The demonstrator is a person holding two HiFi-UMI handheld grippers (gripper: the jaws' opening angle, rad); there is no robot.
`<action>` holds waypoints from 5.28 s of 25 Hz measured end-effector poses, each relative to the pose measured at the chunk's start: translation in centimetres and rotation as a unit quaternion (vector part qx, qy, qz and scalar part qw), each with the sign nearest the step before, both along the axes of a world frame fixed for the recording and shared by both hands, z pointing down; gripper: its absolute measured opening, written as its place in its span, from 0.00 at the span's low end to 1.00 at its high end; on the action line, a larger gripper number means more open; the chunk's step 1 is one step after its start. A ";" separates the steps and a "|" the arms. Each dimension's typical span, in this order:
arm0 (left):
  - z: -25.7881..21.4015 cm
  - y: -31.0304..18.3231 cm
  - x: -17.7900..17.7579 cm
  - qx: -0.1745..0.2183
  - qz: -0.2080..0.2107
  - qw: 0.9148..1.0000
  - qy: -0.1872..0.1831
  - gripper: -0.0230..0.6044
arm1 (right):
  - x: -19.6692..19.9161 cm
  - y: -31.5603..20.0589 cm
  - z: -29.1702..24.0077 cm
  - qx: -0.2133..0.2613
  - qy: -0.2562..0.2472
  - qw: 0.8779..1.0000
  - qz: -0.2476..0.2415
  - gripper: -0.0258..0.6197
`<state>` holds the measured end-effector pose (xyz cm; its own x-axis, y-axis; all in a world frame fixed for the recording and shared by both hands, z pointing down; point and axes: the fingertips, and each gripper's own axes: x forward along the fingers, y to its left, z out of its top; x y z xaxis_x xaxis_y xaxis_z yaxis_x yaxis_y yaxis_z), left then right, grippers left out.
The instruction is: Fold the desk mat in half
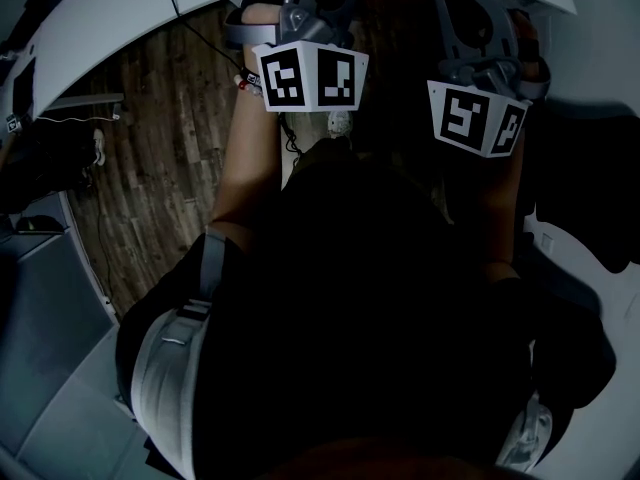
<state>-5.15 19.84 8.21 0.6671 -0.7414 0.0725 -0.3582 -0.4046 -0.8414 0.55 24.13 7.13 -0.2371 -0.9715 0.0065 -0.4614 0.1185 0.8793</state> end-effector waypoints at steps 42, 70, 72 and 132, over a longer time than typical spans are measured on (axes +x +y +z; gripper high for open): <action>8.3 -13.5 2.3 -0.052 0.024 0.997 -0.042 0.06 | 1.6 -14.3 7.5 -0.053 -0.022 0.998 0.036 0.09; 26.8 -13.4 3.8 -0.184 -0.039 0.978 -0.087 0.33 | 4.1 -16.3 25.3 -0.168 -0.064 0.984 0.010 0.29; 28.1 -13.2 3.5 -0.189 -0.046 0.977 -0.092 0.36 | 4.0 -16.0 26.8 -0.179 -0.066 0.981 0.011 0.30; 42.1 -17.9 -1.5 -0.144 -0.169 0.966 -0.132 0.08 | 4.5 -20.2 43.0 -0.192 0.011 0.976 0.103 0.10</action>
<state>-6.64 1.97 50.33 0.3200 -0.8372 0.4434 -0.2991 -0.5334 -0.7912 5.04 3.92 50.08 -0.0324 -0.9237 0.3819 -0.4911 0.3475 0.7988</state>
